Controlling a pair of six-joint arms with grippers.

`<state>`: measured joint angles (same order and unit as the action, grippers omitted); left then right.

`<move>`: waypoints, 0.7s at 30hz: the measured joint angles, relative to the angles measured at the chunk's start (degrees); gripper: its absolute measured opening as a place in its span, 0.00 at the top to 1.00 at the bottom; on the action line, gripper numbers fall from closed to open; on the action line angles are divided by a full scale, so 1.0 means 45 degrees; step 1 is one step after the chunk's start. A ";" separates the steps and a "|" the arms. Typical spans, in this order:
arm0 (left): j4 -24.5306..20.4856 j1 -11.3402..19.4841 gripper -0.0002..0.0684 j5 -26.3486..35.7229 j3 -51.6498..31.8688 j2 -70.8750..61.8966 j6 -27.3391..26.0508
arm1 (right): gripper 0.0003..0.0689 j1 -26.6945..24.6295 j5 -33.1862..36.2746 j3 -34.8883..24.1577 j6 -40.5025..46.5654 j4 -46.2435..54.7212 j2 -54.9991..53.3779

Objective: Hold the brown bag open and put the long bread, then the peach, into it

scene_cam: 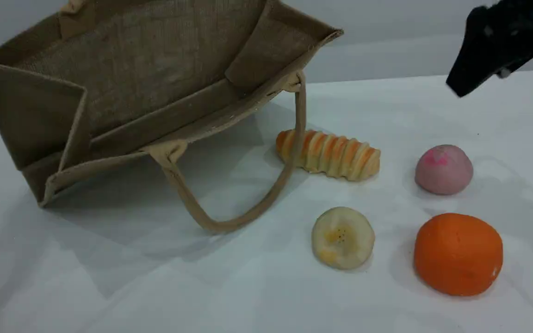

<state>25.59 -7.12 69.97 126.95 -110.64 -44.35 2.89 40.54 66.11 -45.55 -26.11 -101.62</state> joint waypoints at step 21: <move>0.0011 0.0000 0.89 0.0000 0.0000 0.0000 0.0014 | 0.15 0.3193 -0.6213 0.0011 -0.4728 -0.1626 -0.3182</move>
<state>25.64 -7.12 69.97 126.95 -110.64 -44.28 17.26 12.59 66.16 -66.82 -33.43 -115.93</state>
